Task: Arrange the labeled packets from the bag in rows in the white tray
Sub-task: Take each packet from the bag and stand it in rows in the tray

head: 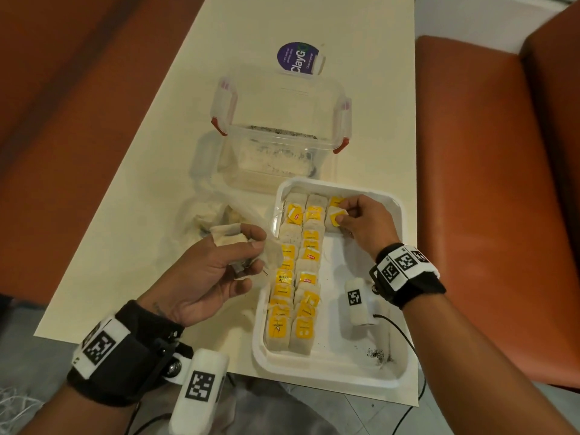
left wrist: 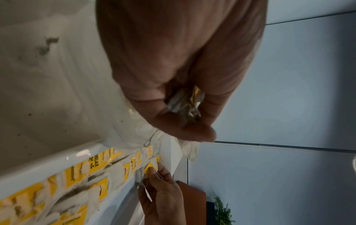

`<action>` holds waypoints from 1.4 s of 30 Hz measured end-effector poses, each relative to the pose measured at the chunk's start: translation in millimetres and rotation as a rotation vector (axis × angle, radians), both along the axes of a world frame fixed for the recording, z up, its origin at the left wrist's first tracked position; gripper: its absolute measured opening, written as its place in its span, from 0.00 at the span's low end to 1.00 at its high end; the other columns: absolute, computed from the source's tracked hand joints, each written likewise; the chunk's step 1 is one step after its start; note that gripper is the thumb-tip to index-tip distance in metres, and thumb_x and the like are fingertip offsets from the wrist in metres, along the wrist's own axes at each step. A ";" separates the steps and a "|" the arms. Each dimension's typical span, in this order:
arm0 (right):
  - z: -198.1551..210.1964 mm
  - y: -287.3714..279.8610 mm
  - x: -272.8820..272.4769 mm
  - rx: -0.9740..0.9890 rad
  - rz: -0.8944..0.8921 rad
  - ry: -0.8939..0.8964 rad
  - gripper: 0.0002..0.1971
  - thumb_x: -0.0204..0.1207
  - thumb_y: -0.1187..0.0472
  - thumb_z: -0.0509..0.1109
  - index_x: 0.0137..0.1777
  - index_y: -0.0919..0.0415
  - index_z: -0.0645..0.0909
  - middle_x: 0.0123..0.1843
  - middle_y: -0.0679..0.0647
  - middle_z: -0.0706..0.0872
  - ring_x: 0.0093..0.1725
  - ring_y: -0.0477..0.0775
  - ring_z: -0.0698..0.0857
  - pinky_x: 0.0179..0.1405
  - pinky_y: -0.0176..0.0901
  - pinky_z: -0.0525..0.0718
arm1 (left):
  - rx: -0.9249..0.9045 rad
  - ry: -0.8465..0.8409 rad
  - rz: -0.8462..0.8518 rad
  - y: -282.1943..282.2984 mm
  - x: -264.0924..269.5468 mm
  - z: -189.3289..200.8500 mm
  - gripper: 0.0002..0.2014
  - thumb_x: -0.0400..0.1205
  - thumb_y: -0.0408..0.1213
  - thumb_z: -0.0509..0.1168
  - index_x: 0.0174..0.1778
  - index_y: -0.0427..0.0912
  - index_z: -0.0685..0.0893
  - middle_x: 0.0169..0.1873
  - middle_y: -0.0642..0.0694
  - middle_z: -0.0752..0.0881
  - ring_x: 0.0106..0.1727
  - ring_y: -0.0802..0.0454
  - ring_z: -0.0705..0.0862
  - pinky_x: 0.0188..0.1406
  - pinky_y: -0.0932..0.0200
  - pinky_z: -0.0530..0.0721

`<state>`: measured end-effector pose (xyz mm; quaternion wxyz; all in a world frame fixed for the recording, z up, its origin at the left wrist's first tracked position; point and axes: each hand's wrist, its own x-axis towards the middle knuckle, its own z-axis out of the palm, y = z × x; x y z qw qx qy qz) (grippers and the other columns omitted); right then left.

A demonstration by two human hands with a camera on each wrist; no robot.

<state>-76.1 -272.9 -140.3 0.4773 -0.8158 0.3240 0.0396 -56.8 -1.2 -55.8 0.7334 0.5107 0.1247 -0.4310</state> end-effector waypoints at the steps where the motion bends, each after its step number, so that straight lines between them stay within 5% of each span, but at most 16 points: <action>1: -1.0 0.8 -0.3 0.000 -0.020 -0.013 0.11 0.76 0.64 0.77 0.44 0.46 0.82 0.45 0.56 0.90 0.46 0.61 0.90 0.55 0.62 0.89 | 0.000 0.000 0.002 -0.2 0.4 -0.2 0.07 0.73 0.32 0.70 0.45 0.48 0.85 0.32 0.52 0.83 0.30 0.59 0.84 0.19 0.67 0.79; 8: -4.1 6.9 -3.8 -0.066 -0.103 -0.091 0.13 0.72 0.62 0.81 0.43 0.49 0.78 0.38 0.46 0.84 0.39 0.50 0.83 0.50 0.52 0.85 | 0.005 0.003 -0.001 -1.2 0.9 -0.6 0.07 0.74 0.32 0.70 0.44 0.48 0.86 0.32 0.51 0.84 0.30 0.58 0.84 0.20 0.66 0.80; 17: -2.8 8.8 -4.9 -0.166 -0.136 -0.132 0.08 0.75 0.62 0.77 0.46 0.52 0.80 0.39 0.44 0.85 0.41 0.50 0.86 0.44 0.42 0.82 | 0.003 0.007 -0.008 -1.5 -0.1 -1.1 0.06 0.74 0.32 0.70 0.42 0.49 0.86 0.32 0.51 0.84 0.29 0.58 0.84 0.19 0.66 0.79; 25: -4.4 8.6 -3.9 -0.177 -0.140 -0.137 0.05 0.77 0.62 0.76 0.46 0.54 0.82 0.41 0.45 0.86 0.44 0.53 0.86 0.51 0.51 0.87 | -0.009 0.008 0.002 -0.2 -0.2 -1.6 0.07 0.73 0.33 0.70 0.44 0.48 0.86 0.33 0.51 0.84 0.30 0.58 0.84 0.19 0.66 0.80; 31: 15.8 20.0 -12.6 -0.236 -0.097 -0.201 0.06 0.77 0.57 0.77 0.46 0.50 0.81 0.48 0.45 0.87 0.38 0.40 0.83 0.39 0.38 0.79 | -0.109 0.022 0.012 -1.8 0.7 -2.0 0.15 0.77 0.30 0.66 0.58 0.41 0.88 0.44 0.37 0.89 0.44 0.46 0.91 0.33 0.58 0.91; 35: 49.0 42.9 -28.5 0.082 0.029 -0.263 0.04 0.78 0.54 0.76 0.46 0.51 0.84 0.40 0.46 0.89 0.35 0.45 0.86 0.36 0.40 0.84 | -0.143 0.007 0.042 -8.6 3.5 -1.6 0.19 0.84 0.22 0.55 0.65 0.40 0.85 0.49 0.33 0.90 0.49 0.43 0.91 0.42 0.54 0.92; 42: 74.4 63.6 -47.1 0.448 0.100 -0.203 0.09 0.79 0.52 0.73 0.50 0.57 0.87 0.41 0.53 0.92 0.35 0.49 0.87 0.36 0.40 0.83 | -0.158 -0.072 0.045 -23.2 2.7 0.1 0.21 0.84 0.22 0.54 0.61 0.46 0.87 0.45 0.39 0.90 0.45 0.48 0.91 0.37 0.55 0.90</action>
